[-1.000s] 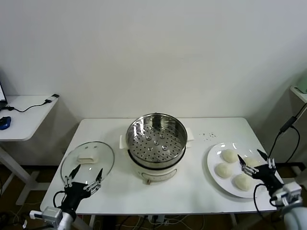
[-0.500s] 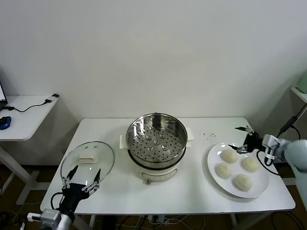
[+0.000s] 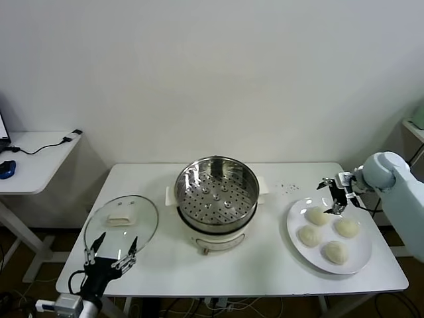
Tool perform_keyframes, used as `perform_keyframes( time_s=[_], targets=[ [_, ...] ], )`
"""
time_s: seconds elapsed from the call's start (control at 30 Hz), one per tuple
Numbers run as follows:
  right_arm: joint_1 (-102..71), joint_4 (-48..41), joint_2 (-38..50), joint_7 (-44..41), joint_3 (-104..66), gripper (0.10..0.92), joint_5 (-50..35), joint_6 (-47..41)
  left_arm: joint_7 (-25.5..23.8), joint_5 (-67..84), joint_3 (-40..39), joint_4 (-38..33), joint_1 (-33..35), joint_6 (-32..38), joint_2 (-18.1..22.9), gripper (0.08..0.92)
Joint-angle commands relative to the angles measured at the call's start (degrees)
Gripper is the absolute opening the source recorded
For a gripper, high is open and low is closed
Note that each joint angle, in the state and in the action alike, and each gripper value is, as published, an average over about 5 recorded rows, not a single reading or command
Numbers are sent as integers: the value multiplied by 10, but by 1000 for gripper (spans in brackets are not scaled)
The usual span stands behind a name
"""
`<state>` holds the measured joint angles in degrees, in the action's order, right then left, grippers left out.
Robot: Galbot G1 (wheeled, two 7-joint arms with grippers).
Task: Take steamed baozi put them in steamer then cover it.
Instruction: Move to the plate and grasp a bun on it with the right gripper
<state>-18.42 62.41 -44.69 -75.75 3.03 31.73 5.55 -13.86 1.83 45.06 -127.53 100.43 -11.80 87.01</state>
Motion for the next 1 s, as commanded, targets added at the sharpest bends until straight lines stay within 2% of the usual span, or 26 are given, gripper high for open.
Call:
perform_keyframes(
  time_s=[0.03,0.47,1.0],
  targets=[
    [43,-82,-31,-38,36,823,50,36,0,-1,2,-1,4,1,2,823],
    [22,-138,-91,24,2,823,78,51,-3,-1,7,-1,8,-1,3,823],
    [16,-147,-97,43,-6,823,83,45,-4,-1,6,-1,9,0,3,823]
  ],
)
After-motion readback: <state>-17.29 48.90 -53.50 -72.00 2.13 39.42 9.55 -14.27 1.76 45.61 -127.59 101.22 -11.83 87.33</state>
